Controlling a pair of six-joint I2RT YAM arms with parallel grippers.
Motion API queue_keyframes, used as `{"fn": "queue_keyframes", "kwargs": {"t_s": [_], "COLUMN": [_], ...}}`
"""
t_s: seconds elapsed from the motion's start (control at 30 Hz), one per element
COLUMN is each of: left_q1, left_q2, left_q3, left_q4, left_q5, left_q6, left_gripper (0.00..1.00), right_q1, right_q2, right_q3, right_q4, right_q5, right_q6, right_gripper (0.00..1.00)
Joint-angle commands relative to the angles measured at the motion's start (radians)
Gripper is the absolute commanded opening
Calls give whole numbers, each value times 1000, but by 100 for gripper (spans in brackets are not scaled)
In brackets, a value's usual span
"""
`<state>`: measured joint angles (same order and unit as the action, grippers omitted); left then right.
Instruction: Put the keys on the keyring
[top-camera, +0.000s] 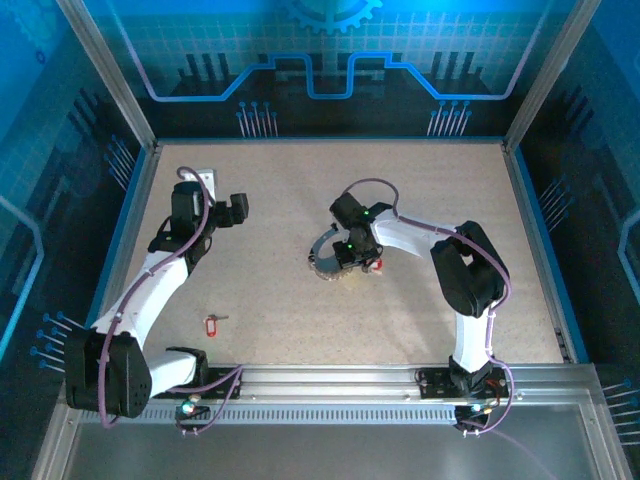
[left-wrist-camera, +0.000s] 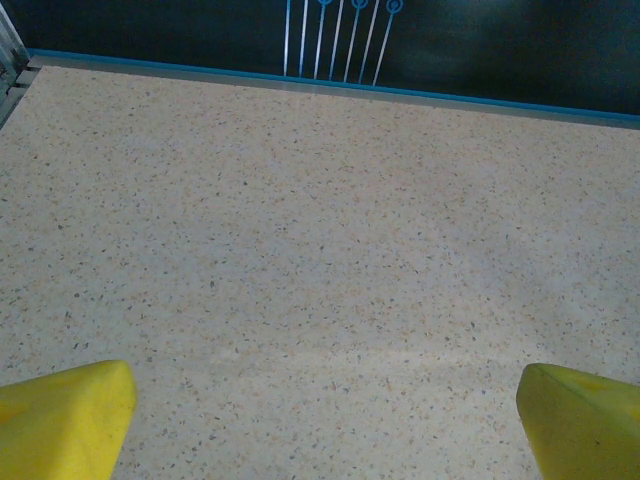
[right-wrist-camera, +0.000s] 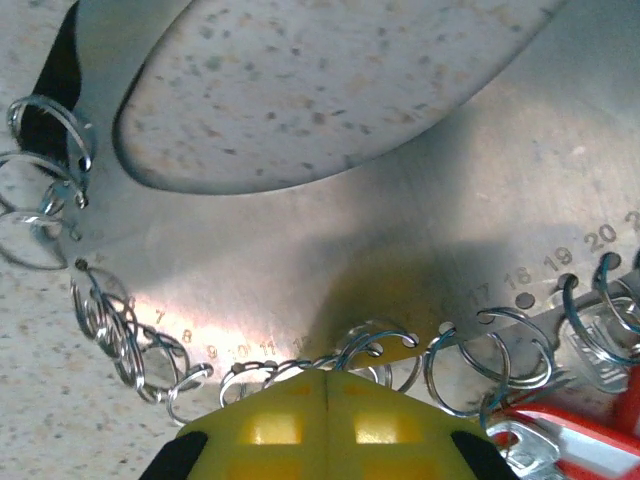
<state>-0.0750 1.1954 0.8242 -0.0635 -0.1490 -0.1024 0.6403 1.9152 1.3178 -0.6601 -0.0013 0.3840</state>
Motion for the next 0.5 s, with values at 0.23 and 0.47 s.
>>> {"fn": "queue_keyframes", "kwargs": {"t_s": [0.23,0.47], "left_q1": [-67,-86], "left_q2": [-4,9], "left_q3": [15,18], "left_q4": [21,14], "left_q5": [102,87], "left_q6": [74,87], "left_gripper": [99,99], "right_q1": [-58,-160], "right_q2": [-63,-60], "right_q3": [-36,-149], "right_q4": [100,192], "right_q5": [-168,-337], "right_q6": [-12,-11], "right_gripper": [7,13]}}
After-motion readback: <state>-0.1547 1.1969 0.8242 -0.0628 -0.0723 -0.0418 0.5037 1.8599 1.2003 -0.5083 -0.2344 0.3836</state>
